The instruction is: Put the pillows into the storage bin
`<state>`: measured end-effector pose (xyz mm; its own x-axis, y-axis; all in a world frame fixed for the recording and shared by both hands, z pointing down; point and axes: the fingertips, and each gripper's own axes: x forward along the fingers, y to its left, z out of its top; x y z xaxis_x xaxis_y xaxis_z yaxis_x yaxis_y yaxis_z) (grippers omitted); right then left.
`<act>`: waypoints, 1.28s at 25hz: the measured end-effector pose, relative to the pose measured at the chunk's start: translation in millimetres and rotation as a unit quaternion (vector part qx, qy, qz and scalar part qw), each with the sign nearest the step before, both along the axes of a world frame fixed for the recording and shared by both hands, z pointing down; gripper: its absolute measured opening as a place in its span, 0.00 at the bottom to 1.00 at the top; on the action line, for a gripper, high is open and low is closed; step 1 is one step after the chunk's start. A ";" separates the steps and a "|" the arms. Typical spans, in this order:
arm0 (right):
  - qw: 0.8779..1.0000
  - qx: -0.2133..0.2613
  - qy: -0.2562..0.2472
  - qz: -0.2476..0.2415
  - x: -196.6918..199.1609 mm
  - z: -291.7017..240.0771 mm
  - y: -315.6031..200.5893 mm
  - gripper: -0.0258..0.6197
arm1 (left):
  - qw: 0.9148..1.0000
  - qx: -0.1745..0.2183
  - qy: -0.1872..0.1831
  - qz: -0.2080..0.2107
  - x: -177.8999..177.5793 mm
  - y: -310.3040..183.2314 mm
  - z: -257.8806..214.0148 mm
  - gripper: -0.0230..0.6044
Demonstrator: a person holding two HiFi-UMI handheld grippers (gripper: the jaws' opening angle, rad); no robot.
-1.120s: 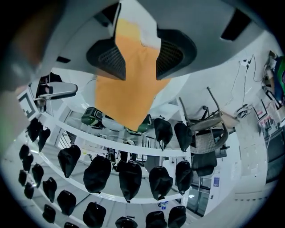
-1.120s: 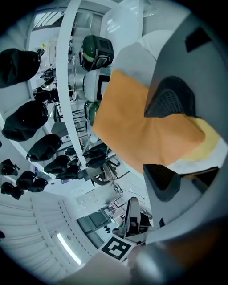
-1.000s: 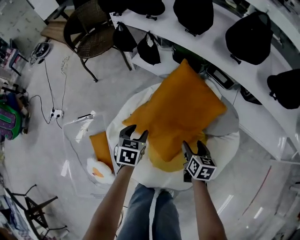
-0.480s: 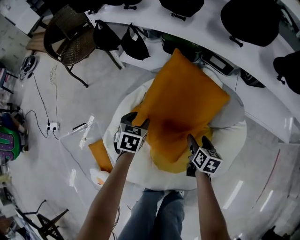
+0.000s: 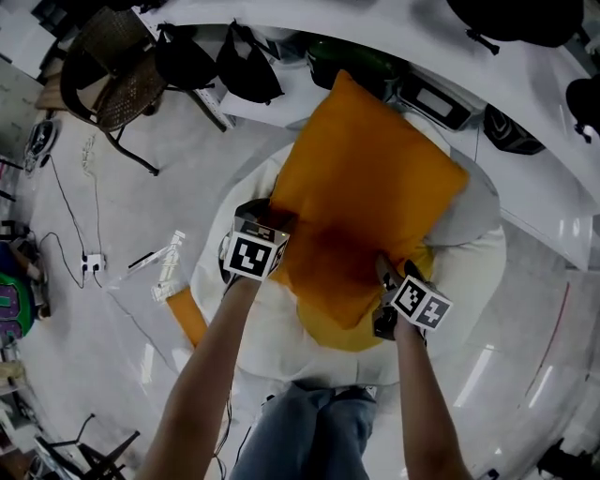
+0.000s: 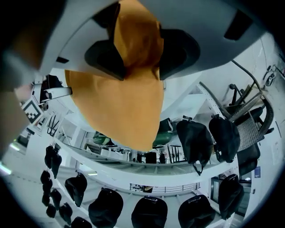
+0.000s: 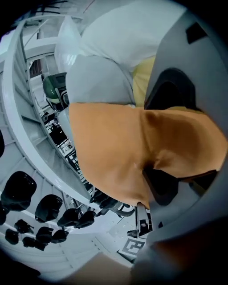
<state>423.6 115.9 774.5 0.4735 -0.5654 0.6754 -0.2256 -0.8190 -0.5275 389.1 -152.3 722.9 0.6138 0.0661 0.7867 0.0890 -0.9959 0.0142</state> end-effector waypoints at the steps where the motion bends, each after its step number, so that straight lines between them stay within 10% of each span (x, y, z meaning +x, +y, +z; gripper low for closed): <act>1: 1.000 0.012 -0.010 0.004 1.7 5.4 -3.2 0.66 | 1.000 -0.009 0.001 0.001 1.4 1.6 4.4 0.44; 13: 0.999 -0.017 -0.002 -0.041 -10.7 -18.3 -16.2 0.14 | 0.997 -0.077 0.007 0.009 -7.7 23.9 -15.4 0.11; 20: 0.999 -0.019 0.032 -0.032 -23.2 -79.7 -6.0 0.09 | 0.995 -0.088 0.029 -0.031 -41.0 33.1 -64.9 0.09; 32: 0.983 -0.002 0.072 -0.171 -107.4 -168.5 -79.6 0.06 | 0.978 -0.070 0.051 -0.188 -189.2 -16.4 -134.6 0.08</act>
